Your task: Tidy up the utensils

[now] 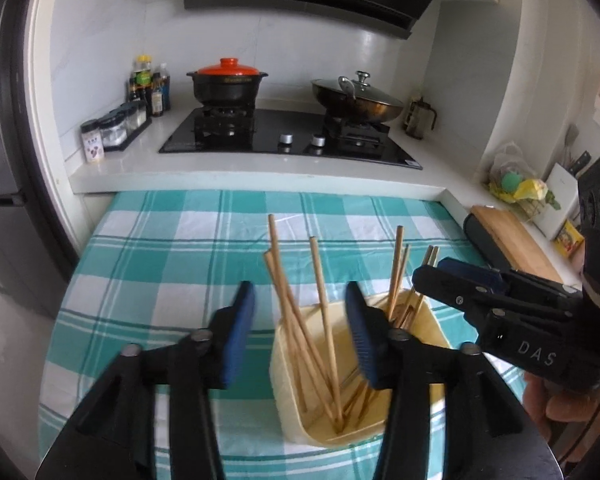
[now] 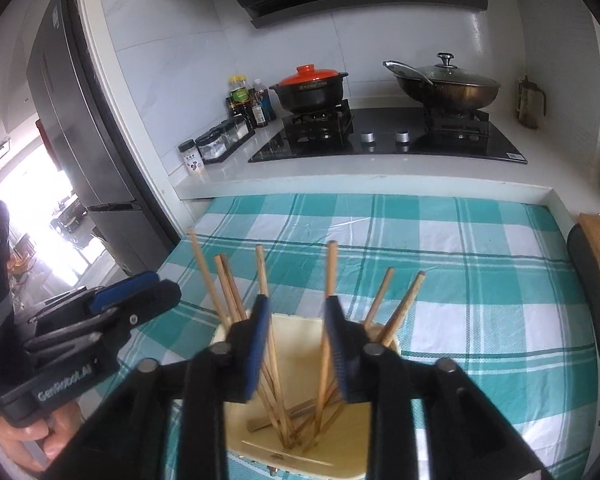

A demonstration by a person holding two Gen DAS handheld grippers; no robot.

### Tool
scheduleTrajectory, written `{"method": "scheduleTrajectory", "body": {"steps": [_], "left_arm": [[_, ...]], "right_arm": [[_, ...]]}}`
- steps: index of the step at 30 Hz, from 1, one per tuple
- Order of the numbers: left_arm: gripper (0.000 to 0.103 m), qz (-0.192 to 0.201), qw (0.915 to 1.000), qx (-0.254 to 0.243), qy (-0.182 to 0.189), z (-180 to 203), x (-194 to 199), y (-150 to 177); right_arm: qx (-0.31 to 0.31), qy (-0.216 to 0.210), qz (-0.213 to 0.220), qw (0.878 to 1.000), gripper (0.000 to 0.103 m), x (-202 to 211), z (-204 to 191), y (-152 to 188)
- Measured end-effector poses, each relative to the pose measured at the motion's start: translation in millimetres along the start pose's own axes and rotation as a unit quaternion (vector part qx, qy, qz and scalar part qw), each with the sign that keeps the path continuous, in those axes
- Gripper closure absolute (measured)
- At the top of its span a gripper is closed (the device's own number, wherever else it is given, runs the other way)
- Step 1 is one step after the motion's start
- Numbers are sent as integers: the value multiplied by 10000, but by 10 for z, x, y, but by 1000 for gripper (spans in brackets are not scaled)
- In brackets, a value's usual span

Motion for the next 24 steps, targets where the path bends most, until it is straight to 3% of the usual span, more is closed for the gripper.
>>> {"method": "scheduleTrajectory", "body": {"steps": [3,6,11,13,16,19,24], "left_arm": [[15,193,9995,-223,-144,-17,270,80],[3,313,9985,-263,-352,-37,558,193],[0,794,9936,-104,-799,-27,1060,470],[0,779,9944,-131,-701,36,1202,624],[0,607,9967,-266,-462,144,1350,824],[0,666,9931,-394,-877,169,1535,942],[0,777,9900,-462,-1083,213,1806,1056]], "right_arm": [[51,196,246,9995,57,259,-23,-34],[215,483,495,9974,49,643,-86,-39],[416,982,777,9913,31,1348,-251,174],[420,1066,834,9899,21,1581,-340,324],[450,1163,843,9886,19,1835,-457,536],[507,1328,812,9865,19,2007,-546,764],[450,1439,752,9857,12,2211,-623,1094]]}}
Point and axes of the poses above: each gripper's, at about its wrist camera, not at the fingertips, and x roughly against the way its jaws point, z to its right, y to its underside, the point moved 10 cm from there along -x, roughly the way its jaws point, and after that the axes turned 5 degrees about x, right-handed, at the moved point
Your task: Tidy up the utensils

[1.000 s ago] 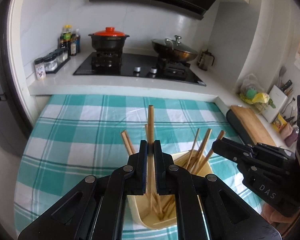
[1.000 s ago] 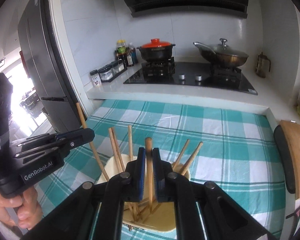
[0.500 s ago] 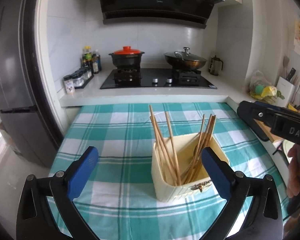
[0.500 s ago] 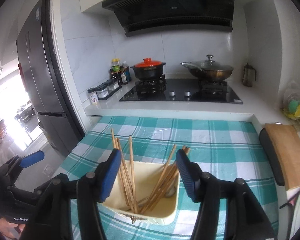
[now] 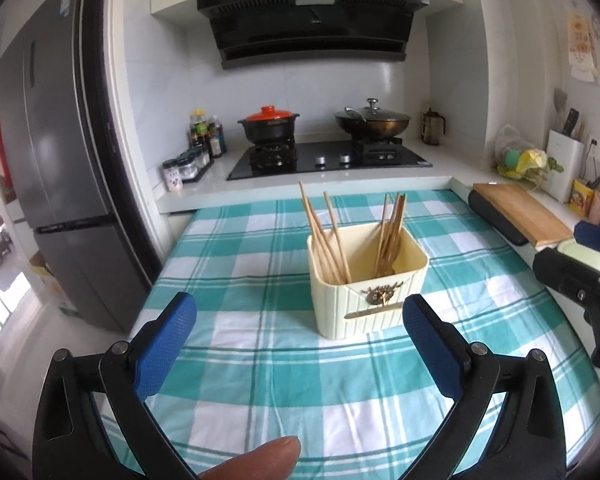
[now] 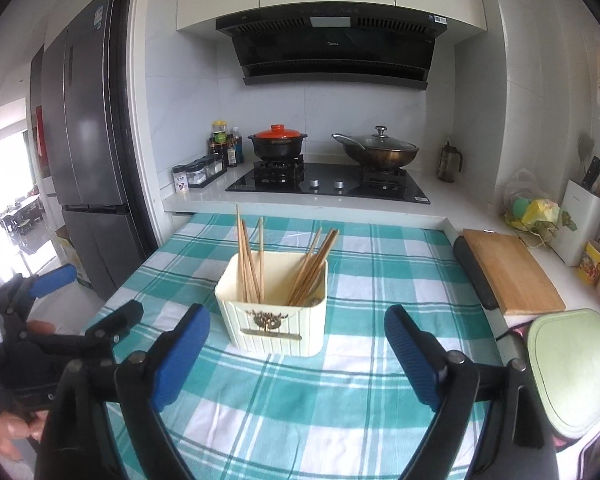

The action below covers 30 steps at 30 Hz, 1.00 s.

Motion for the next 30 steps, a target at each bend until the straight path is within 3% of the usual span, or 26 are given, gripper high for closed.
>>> {"method": "scheduleTrajectory", "body": {"steps": [3,11,30], "left_arm": [[0,23,9999,5,-113,-21,146,32],[0,-66,10000,4,49,-13,423,65],[0,6,9999,128,-78,-151,589,17]], "right_arm": [[-30,33,-20,10000,12,127,-30,117],[65,173,-34,9998,12,299,-108,231],[251,201,108,9994,12,460,-277,149]]}}
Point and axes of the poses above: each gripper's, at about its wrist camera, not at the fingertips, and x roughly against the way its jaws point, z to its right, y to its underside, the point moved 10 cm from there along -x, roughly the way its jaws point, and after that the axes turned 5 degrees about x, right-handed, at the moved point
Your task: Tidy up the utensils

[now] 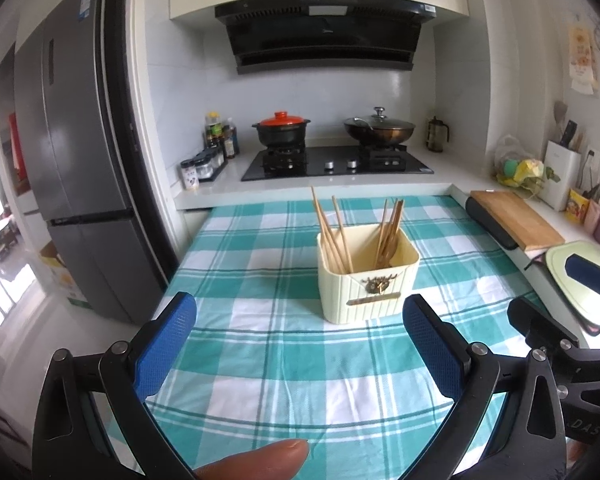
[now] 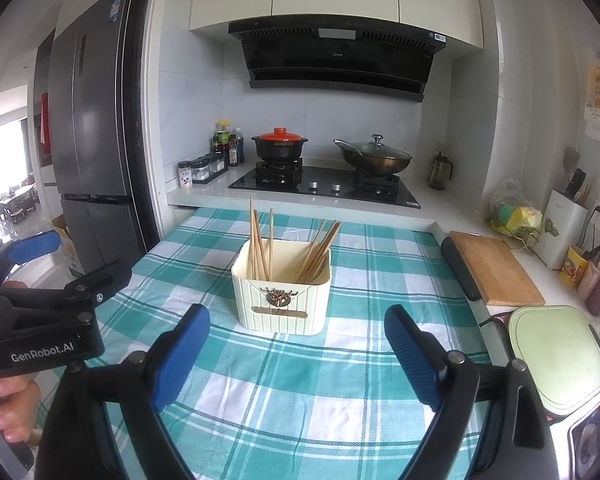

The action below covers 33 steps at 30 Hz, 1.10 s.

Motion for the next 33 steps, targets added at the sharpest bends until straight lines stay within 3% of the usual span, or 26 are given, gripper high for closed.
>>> {"method": "scheduleTrajectory", "body": {"steps": [13,33], "left_arm": [[0,-46,9999,10,-104,-43,-16,10],[0,-33,9996,268,51,-95,-4,15]], "right_arm": [[11,47,-23,10000,12,-17,-17,7],[59,50,-73,9999,12,-26,-42,28]]}}
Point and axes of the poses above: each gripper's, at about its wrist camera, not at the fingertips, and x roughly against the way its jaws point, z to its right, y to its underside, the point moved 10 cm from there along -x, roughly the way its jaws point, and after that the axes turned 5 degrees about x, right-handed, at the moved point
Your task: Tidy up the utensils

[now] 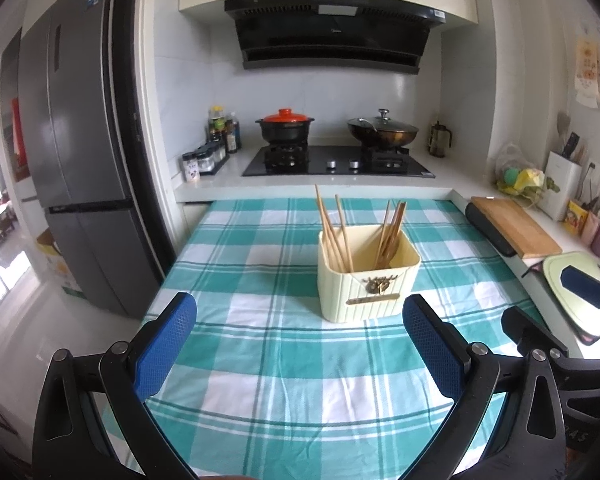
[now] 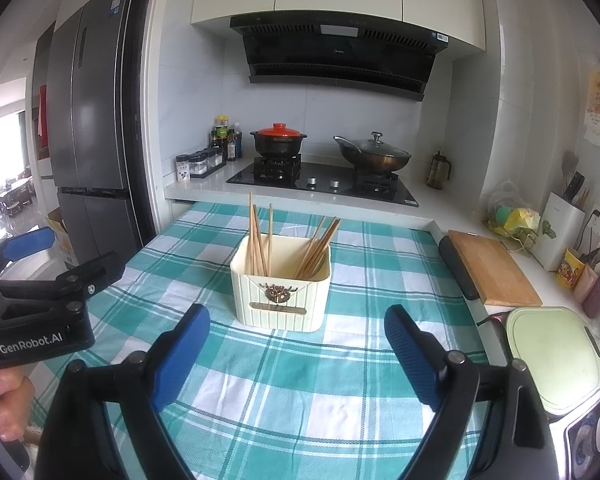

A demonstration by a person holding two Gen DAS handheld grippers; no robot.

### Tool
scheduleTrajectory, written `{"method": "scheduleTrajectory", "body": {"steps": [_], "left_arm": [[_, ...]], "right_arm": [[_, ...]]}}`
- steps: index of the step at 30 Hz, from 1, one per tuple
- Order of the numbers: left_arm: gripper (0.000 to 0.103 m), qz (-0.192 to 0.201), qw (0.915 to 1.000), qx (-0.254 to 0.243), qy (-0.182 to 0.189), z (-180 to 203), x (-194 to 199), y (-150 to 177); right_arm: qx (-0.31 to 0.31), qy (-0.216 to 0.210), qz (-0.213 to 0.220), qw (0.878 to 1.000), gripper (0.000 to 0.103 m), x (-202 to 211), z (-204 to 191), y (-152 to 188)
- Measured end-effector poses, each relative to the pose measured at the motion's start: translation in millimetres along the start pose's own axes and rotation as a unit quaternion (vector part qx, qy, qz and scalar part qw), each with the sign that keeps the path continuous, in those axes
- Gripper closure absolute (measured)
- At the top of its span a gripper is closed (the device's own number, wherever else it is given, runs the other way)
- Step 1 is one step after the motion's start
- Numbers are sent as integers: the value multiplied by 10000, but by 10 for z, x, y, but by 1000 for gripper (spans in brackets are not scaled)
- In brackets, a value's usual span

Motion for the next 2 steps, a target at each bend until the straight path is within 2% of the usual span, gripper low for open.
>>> {"method": "scheduleTrajectory", "body": {"steps": [2], "left_arm": [[0,42,10000,2,-11,-8,7,-7]], "right_arm": [[4,-12,-8,10000,12,-6,-4,14]]}}
Point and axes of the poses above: each gripper's, at about its wrist camera, not at the fingertips, and x roughly against the way its jaws point, z to its right, y to its underside, the point moved 10 cm from there along -x, roughly the way its jaws point, and after that the axes turned 5 degrees about x, right-handed, at the moved point
